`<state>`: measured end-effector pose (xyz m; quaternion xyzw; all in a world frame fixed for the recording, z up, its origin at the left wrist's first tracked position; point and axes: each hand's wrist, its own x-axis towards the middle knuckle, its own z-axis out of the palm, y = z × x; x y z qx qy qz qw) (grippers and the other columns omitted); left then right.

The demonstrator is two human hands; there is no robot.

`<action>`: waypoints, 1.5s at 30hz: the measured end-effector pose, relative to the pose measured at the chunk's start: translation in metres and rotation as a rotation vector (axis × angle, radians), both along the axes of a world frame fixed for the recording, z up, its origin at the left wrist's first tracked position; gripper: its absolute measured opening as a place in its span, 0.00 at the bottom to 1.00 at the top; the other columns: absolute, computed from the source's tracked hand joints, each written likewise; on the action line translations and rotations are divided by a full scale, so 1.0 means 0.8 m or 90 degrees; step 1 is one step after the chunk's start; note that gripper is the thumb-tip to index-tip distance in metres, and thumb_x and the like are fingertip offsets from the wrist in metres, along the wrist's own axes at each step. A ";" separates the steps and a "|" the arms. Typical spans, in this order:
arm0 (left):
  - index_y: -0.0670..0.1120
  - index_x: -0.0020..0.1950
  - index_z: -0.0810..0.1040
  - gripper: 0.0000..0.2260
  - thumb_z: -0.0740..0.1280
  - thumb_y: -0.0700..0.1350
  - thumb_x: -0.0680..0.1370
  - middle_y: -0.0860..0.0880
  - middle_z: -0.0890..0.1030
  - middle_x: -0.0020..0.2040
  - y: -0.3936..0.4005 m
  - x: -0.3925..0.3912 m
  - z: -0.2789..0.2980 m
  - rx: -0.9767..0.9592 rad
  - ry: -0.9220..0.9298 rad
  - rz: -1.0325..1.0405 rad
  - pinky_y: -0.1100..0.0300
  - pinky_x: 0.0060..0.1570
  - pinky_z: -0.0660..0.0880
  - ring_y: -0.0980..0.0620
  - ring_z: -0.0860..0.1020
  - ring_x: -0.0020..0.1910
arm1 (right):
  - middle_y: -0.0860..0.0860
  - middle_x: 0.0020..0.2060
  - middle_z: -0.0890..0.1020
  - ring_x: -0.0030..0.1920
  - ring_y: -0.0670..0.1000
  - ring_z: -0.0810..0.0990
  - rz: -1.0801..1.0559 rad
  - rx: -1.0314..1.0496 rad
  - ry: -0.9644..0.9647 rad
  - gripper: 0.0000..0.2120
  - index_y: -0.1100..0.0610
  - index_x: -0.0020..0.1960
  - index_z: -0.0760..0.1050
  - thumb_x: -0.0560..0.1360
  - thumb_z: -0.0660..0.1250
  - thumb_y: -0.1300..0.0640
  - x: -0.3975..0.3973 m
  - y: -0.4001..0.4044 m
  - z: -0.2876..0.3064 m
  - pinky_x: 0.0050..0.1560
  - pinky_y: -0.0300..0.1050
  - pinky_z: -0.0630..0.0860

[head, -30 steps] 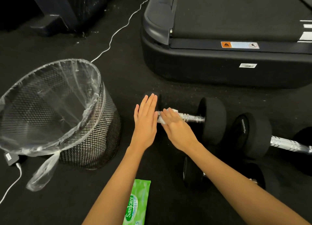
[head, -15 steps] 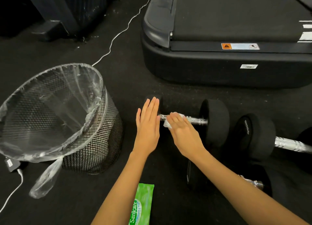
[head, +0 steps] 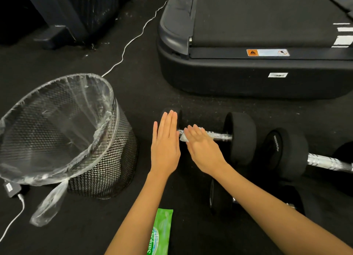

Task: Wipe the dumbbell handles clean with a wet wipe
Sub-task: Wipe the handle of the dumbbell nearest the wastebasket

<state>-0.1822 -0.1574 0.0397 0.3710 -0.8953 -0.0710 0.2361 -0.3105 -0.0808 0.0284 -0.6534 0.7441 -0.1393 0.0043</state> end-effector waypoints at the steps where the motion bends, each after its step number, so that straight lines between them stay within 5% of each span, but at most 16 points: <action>1: 0.42 0.79 0.53 0.27 0.58 0.38 0.81 0.45 0.55 0.80 0.000 0.000 0.001 -0.003 -0.004 0.000 0.48 0.77 0.51 0.49 0.49 0.79 | 0.59 0.75 0.65 0.77 0.57 0.60 0.018 0.012 0.003 0.23 0.62 0.76 0.61 0.82 0.58 0.58 0.004 -0.003 0.000 0.76 0.50 0.50; 6: 0.42 0.79 0.54 0.26 0.56 0.38 0.82 0.46 0.55 0.80 -0.002 0.005 0.010 0.028 0.006 -0.034 0.50 0.77 0.52 0.51 0.49 0.79 | 0.58 0.71 0.72 0.74 0.55 0.66 0.055 0.016 0.050 0.22 0.62 0.70 0.71 0.78 0.66 0.58 -0.003 0.020 0.003 0.73 0.51 0.56; 12: 0.44 0.79 0.56 0.24 0.55 0.39 0.82 0.47 0.56 0.79 0.000 0.002 0.012 0.058 0.032 -0.025 0.51 0.77 0.51 0.52 0.50 0.79 | 0.57 0.77 0.60 0.78 0.54 0.56 -0.004 0.005 0.018 0.24 0.61 0.78 0.56 0.84 0.55 0.57 -0.002 -0.002 0.004 0.75 0.47 0.43; 19: 0.45 0.79 0.54 0.24 0.51 0.42 0.82 0.49 0.54 0.80 0.000 0.003 0.014 0.086 0.040 -0.033 0.54 0.78 0.47 0.55 0.47 0.79 | 0.54 0.72 0.71 0.74 0.53 0.67 -0.014 0.028 0.093 0.26 0.57 0.74 0.67 0.78 0.68 0.55 -0.005 0.018 0.003 0.74 0.58 0.58; 27: 0.47 0.79 0.55 0.23 0.53 0.43 0.84 0.52 0.55 0.80 -0.002 0.003 0.015 0.117 0.064 -0.025 0.56 0.77 0.46 0.58 0.47 0.79 | 0.55 0.78 0.58 0.79 0.53 0.54 0.083 0.062 0.092 0.28 0.57 0.78 0.55 0.81 0.60 0.56 -0.005 0.006 -0.005 0.77 0.53 0.50; 39: 0.47 0.79 0.56 0.22 0.54 0.41 0.84 0.52 0.56 0.79 0.000 0.001 0.015 0.127 0.086 -0.018 0.56 0.78 0.47 0.57 0.49 0.79 | 0.54 0.79 0.53 0.79 0.52 0.49 0.086 0.036 0.057 0.28 0.57 0.79 0.51 0.83 0.57 0.57 -0.009 0.010 -0.003 0.76 0.50 0.43; 45: 0.47 0.79 0.56 0.22 0.53 0.42 0.84 0.52 0.56 0.80 -0.001 0.001 0.016 0.127 0.083 -0.020 0.58 0.77 0.45 0.57 0.49 0.79 | 0.57 0.78 0.57 0.78 0.55 0.55 0.076 0.029 0.014 0.26 0.60 0.79 0.53 0.83 0.57 0.59 -0.008 -0.015 0.011 0.76 0.47 0.45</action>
